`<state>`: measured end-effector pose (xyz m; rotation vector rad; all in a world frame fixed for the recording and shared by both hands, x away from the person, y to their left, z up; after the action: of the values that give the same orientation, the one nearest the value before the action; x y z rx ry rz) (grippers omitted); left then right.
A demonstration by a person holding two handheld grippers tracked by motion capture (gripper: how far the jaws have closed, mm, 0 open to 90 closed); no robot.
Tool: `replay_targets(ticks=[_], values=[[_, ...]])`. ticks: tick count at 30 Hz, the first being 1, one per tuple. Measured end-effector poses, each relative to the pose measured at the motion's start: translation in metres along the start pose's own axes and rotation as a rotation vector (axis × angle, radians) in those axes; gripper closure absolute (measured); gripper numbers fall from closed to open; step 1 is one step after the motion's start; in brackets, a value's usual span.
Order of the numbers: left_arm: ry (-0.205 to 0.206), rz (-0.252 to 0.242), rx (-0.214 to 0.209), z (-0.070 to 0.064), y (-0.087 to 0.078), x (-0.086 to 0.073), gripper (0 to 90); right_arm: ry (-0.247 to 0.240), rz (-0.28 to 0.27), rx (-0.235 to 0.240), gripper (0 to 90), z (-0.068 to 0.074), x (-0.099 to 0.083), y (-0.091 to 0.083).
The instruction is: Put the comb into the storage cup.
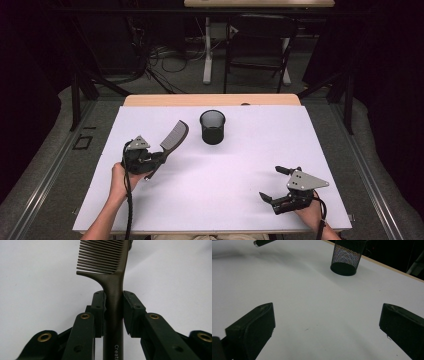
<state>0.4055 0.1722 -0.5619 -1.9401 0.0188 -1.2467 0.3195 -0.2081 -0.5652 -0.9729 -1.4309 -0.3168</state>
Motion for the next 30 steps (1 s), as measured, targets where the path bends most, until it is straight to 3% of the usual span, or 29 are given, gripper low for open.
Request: replay_targets(ticks=[30], values=[[-0.011, -0.133, 0.023, -0.001, -0.001, 0.014, 72.3, 0.0, 0.001, -0.002, 0.0, 0.0, -0.001, 0.001]])
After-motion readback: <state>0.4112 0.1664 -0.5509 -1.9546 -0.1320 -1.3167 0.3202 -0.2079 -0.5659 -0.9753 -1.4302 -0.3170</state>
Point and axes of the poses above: each handheld gripper's, and its own axes: y roughly forward along the jaws, x roughly out of its top, z roughly to its left, the point moved 8 cm from there along y, roughly forward along the jaws, and after that the axes turned 8 degrees about -x, right-handed, at the moved point
